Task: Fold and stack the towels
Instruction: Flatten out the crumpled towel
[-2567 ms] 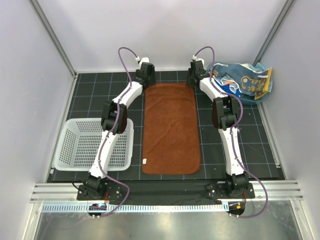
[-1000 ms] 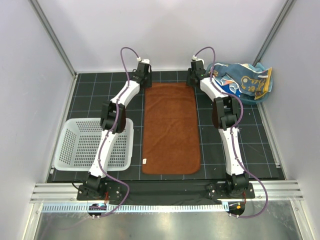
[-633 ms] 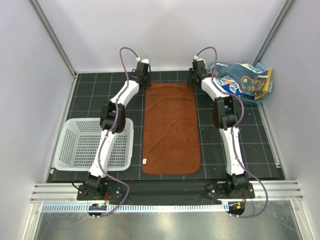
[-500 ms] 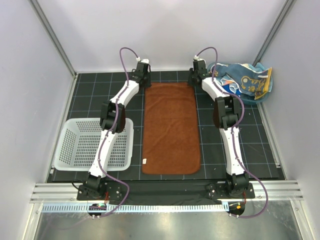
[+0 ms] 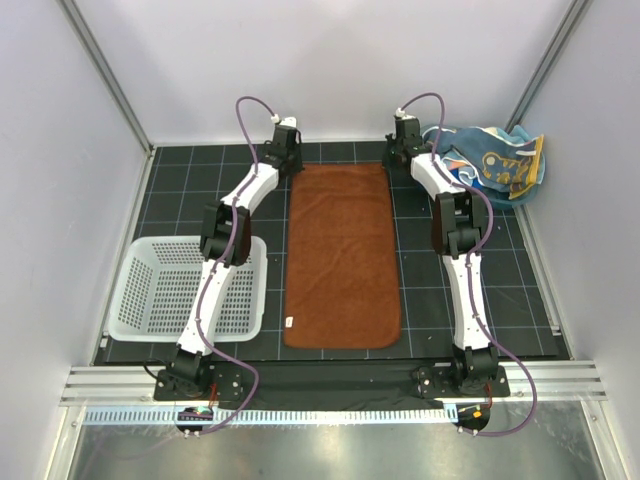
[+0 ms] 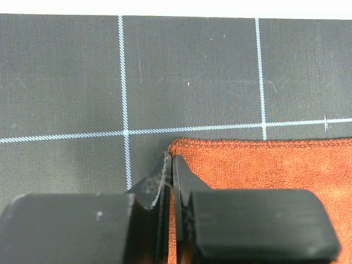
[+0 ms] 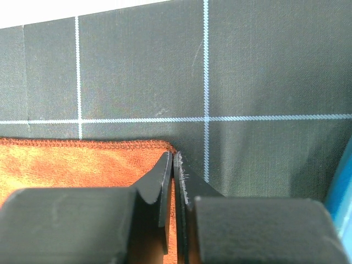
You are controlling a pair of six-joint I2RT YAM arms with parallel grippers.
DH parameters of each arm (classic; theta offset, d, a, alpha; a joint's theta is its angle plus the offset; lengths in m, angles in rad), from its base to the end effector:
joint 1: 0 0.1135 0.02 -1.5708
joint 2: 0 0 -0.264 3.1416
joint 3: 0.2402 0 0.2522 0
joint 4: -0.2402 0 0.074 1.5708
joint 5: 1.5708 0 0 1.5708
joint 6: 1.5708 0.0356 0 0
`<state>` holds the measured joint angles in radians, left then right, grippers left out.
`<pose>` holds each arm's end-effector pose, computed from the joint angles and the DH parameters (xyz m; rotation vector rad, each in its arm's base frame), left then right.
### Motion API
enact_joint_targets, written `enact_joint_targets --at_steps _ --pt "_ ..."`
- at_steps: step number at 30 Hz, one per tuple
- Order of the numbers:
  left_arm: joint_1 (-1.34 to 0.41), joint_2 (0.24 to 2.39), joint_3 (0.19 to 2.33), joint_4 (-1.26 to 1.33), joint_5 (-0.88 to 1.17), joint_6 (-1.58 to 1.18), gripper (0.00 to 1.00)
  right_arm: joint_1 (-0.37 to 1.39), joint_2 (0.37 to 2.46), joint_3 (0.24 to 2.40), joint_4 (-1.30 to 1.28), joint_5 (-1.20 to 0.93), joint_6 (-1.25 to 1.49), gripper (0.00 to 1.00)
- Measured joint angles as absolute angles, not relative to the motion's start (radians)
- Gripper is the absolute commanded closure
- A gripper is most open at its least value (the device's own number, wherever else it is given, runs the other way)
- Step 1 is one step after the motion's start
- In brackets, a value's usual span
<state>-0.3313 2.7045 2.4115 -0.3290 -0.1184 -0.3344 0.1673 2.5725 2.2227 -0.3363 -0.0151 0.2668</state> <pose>0.5686 -0.1912 0.1482 -0.0703 2.1974 -0.2456 0.5697 0.0968 0.1587 0.1047 2.2664 0.2481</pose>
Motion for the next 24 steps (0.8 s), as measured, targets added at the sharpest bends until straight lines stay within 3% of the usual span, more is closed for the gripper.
enact_joint_targets --at_steps 4,24 --pt "-0.331 2.704 2.398 -0.300 -0.119 -0.338 1.00 0.163 2.572 2.223 -0.326 -0.033 0.269 0.99" --pt "-0.331 2.622 2.323 -0.180 -0.139 -0.332 1.00 0.160 2.570 2.223 -0.239 -0.039 0.269 0.99"
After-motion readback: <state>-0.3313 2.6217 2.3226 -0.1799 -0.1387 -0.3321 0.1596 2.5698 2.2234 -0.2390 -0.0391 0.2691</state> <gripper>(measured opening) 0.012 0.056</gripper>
